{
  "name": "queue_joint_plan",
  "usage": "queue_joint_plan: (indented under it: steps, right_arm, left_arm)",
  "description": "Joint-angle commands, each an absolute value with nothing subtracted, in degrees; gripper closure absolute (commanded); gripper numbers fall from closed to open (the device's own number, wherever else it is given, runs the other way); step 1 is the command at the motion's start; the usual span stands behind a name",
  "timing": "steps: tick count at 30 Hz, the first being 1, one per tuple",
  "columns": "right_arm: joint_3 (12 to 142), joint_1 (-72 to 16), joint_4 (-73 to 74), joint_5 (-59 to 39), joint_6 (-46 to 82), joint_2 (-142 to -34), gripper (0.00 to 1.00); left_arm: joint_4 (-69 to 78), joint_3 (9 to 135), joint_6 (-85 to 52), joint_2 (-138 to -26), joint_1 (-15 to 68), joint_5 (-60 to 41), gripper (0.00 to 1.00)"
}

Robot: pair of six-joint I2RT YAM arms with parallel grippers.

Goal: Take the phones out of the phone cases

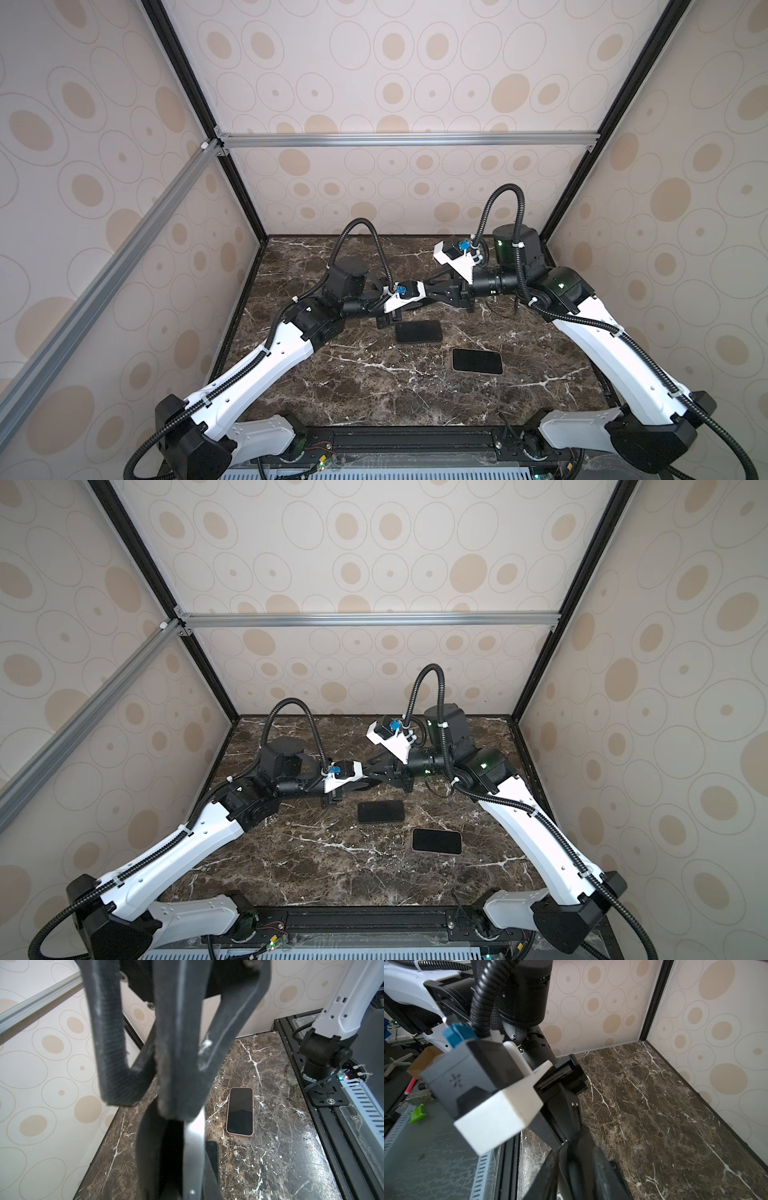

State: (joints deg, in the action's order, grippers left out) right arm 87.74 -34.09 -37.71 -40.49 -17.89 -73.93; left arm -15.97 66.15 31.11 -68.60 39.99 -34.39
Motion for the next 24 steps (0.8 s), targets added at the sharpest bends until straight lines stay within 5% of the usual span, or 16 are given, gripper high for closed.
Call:
queue_joint_plan:
  steps: [1,24]
  right_arm:
    - [89.1,-34.5,-40.3,-38.4,-18.4,-74.4,0.7]
    - [93.5,-34.5,-54.1,-39.8,-25.9,-80.7,0.66]
  left_arm:
    - [-13.2,69.2,33.5,-67.7,40.7,-35.5,1.0]
    - [-10.9,67.8,33.8,-65.8,40.9,-32.7,1.0]
